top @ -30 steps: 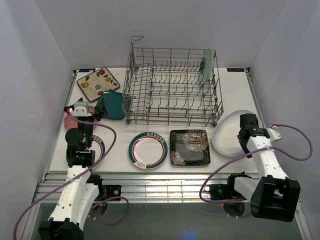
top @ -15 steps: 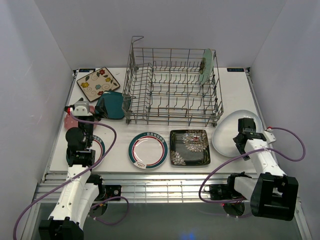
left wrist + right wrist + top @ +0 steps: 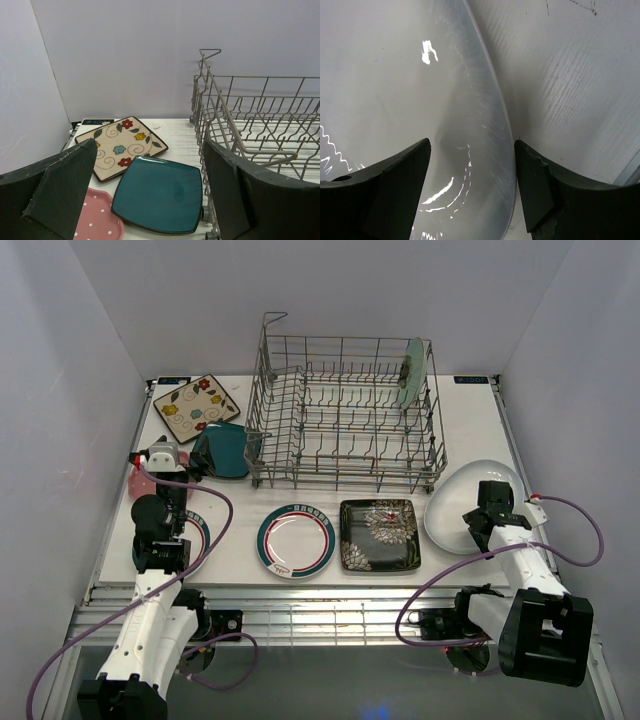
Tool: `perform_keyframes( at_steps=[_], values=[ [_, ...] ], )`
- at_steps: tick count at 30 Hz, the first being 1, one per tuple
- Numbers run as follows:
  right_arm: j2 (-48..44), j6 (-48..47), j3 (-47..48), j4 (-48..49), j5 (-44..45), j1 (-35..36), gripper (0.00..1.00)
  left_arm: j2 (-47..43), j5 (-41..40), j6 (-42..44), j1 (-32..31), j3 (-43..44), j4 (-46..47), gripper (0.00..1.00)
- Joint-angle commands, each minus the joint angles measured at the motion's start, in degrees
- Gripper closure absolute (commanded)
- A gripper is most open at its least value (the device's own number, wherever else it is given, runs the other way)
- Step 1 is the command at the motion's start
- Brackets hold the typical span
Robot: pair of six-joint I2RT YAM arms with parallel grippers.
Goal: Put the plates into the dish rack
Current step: Move the plate to the center of the board.
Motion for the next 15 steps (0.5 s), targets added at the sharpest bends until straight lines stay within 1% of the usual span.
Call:
perform_keyframes(
  at_steps=[1, 6, 12, 15],
  values=[
    [-0.6, -2.0, -0.9, 4.7, -1.0, -0.6, 0.28, -0.4, 0.2, 0.0, 0.0, 0.7, -0.5, 0.02],
    [-0.1, -5.0, -0.5, 7.3, -0.5, -1.0, 0.30, -0.3, 0.2, 0.0, 0.0, 0.6, -0.4, 0.02],
    [4.0, -7.5, 1.7, 10.1, -2.5, -1.6, 0.31, -0.4, 0.1, 0.1, 0.0, 0.6, -0.5, 0.02],
    [6.9, -8.5, 3.1, 11.1, -2.0, -1.7, 0.31, -0.6, 0.1, 0.1, 0.0, 0.6, -0.5, 0.02]
  ],
)
